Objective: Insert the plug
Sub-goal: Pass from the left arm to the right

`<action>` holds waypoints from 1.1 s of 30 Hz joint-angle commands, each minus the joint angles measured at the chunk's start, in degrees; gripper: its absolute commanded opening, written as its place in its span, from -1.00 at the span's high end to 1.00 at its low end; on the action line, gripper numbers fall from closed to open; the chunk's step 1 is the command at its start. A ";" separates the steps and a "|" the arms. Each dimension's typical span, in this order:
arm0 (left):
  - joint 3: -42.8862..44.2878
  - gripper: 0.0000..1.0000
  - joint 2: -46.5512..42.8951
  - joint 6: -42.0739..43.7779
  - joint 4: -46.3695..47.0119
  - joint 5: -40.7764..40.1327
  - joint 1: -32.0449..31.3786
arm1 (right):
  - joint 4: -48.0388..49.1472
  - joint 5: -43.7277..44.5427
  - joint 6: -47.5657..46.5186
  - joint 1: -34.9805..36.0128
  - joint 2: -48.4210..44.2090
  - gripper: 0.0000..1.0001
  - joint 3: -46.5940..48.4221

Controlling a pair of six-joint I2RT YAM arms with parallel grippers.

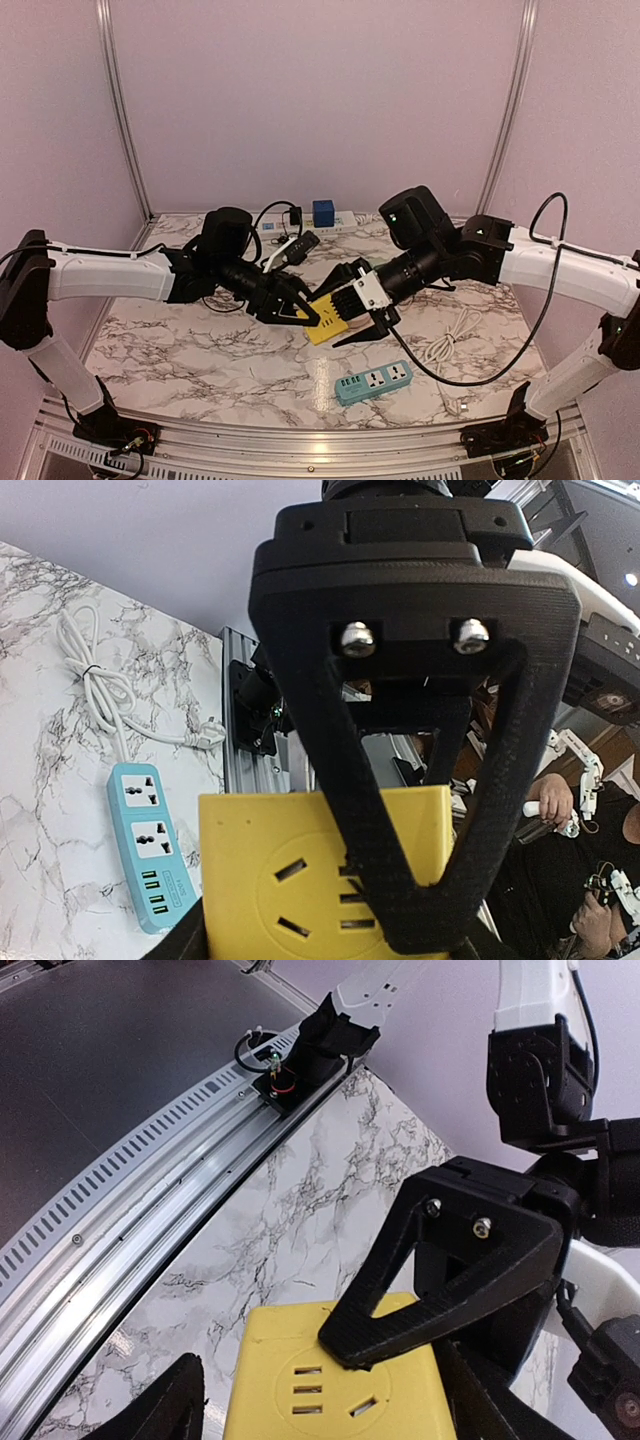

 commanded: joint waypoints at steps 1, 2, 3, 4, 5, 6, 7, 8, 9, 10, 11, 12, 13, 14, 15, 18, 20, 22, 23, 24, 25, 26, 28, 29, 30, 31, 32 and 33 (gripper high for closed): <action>2.38 1.00 0.10 -0.74 2.84 0.94 0.05 | -1.36 2.69 -0.15 0.72 0.04 -0.48 0.79; 2.47 1.00 0.10 -0.67 2.71 0.98 0.08 | -1.05 3.44 -0.15 0.73 -0.34 -0.49 0.43; 2.51 1.00 0.14 -0.62 2.54 1.08 0.11 | -0.56 4.31 -0.18 0.73 -0.76 -0.50 0.03; 2.64 1.00 0.15 -0.43 2.28 1.08 0.05 | 0.03 5.29 -0.14 0.72 -1.34 -0.51 -0.51; 2.69 1.00 0.17 -0.31 1.98 1.04 0.04 | 0.54 6.33 -0.27 0.76 -1.89 -0.51 -1.12; 2.84 1.00 0.31 -0.21 1.65 0.96 0.10 | 1.20 6.87 -0.25 0.73 -2.78 -0.52 -1.73; 2.94 1.00 0.33 0.05 1.22 0.99 0.07 | 1.76 7.20 -0.23 0.68 -3.40 -0.53 -2.40; 3.08 1.00 0.44 0.36 0.66 1.00 0.07 | 2.28 7.36 -0.30 0.66 -3.87 -0.53 -2.77; 3.25 1.00 0.51 0.70 0.09 0.82 0.11 | 2.51 7.44 -0.38 0.62 -4.20 -0.54 -2.97; 3.38 1.00 0.61 1.05 -0.41 0.86 0.06 | 2.52 7.55 -0.28 0.59 -4.33 -0.53 -2.94; 3.46 1.00 0.67 1.31 -0.80 0.84 0.08 | 2.40 7.73 -0.10 0.52 -4.41 -0.51 -2.80; 3.48 1.00 0.70 1.45 -1.14 0.85 0.06 | 2.13 7.96 -0.06 0.53 -4.36 -0.50 -2.68; 3.57 1.00 0.74 1.65 -1.53 0.81 0.10 | 1.90 8.28 -0.14 0.41 -4.35 -0.48 -2.58; 3.57 1.00 0.78 1.76 -1.66 0.87 0.11 | 1.74 8.63 -0.10 0.37 -4.28 -0.46 -2.53; 3.57 1.00 0.80 1.82 -1.79 0.83 0.07 | 1.47 8.91 -0.11 0.31 -4.21 -0.44 -2.47; 3.57 1.00 0.64 2.18 -2.46 0.75 0.05 | 0.44 8.58 -0.30 -0.03 -3.96 -0.30 -1.82; 3.57 1.00 0.55 2.73 -3.09 0.66 0.04 | -0.07 7.98 -0.44 -0.17 -3.91 -0.18 -1.57; 3.60 0.89 0.46 2.96 -3.45 0.54 0.07 | -0.33 7.17 -0.58 -0.28 -3.76 0.11 -1.41; 3.58 0.67 0.34 2.85 -3.47 0.34 0.04 | -0.59 6.53 -0.52 -0.31 -3.60 0.28 -1.24; 3.46 0.48 0.10 2.83 -3.35 -0.43 0.09 | -0.83 5.97 -0.14 -0.46 -3.29 0.42 -0.97; 3.23 0.22 -0.42 2.73 -3.01 -1.42 0.05 | -0.92 5.28 0.36 -0.56 -3.03 0.49 -0.80; 2.72 -0.21 -1.18 2.67 -2.21 -2.58 0.04 | -0.91 4.51 1.14 -0.78 -2.77 0.51 -0.65; 1.96 -0.94 -3.38 4.10 -2.29 -6.38 0.07 | -0.46 2.67 3.56 -1.51 -2.28 0.53 -0.23; 1.46 -0.97 -5.01 5.77 -2.71 -8.40 0.15 | 0.14 1.58 5.61 -2.13 -2.09 0.53 -0.06; 1.01 -0.98 -6.69 7.55 -3.57 -10.95 0.14 | 1.29 0.45 8.83 -2.90 -2.00 0.53 -0.03; 0.68 -0.98 -8.65 9.85 -4.77 -13.53 0.21 | 2.70 -1.07 11.86 -4.07 -1.89 0.54 -0.11; 0.39 -0.98 -10.41 11.92 -5.86 -15.72 0.17 | 4.31 -2.40 15.74 -5.07 -1.85 0.55 -0.22; 0.14 -0.98 -11.95 13.61 -6.57 -17.33 0.13 | 6.05 -3.30 19.74 -5.86 -1.85 0.59 -0.57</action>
